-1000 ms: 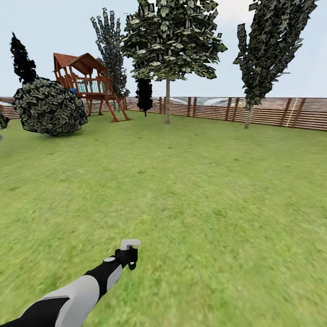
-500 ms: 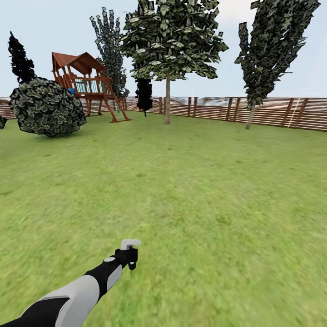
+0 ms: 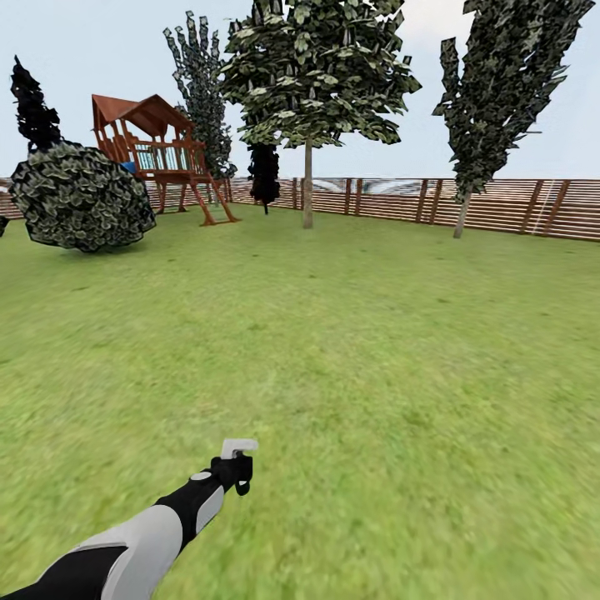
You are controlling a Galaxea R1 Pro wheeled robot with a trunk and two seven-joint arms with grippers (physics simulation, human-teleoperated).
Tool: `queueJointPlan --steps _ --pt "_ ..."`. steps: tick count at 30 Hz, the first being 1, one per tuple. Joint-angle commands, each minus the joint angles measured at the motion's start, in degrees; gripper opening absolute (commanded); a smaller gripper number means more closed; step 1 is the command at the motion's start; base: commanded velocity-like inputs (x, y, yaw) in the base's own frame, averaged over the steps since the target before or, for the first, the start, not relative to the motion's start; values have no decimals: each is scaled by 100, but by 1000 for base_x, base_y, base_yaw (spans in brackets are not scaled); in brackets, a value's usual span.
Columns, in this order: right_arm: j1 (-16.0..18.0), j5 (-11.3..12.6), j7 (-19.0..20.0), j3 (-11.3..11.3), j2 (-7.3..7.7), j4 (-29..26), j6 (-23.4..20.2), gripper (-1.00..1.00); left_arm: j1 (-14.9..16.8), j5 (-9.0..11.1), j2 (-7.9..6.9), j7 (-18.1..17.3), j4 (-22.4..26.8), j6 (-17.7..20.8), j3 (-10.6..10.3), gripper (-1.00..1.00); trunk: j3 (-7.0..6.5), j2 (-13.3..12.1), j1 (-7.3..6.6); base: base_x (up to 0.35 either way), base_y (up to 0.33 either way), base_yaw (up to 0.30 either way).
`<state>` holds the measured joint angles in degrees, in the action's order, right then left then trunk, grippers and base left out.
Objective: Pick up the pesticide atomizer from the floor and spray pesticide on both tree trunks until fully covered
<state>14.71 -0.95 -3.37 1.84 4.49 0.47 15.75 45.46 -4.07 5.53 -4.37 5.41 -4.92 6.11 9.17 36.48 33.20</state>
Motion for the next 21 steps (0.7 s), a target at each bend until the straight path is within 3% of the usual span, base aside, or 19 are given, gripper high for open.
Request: queueJointPlan --steps 1,21 --pt "4 -12 -23 19 0 6 16 100 6 -42 1 -20 -5 -18 49 -100 9 7 5 350 0 0" --pt "5 -51 -23 36 -9 6 16 100 7 -42 1 -20 -13 -18 43 -100 9 7 5 350 0 0"
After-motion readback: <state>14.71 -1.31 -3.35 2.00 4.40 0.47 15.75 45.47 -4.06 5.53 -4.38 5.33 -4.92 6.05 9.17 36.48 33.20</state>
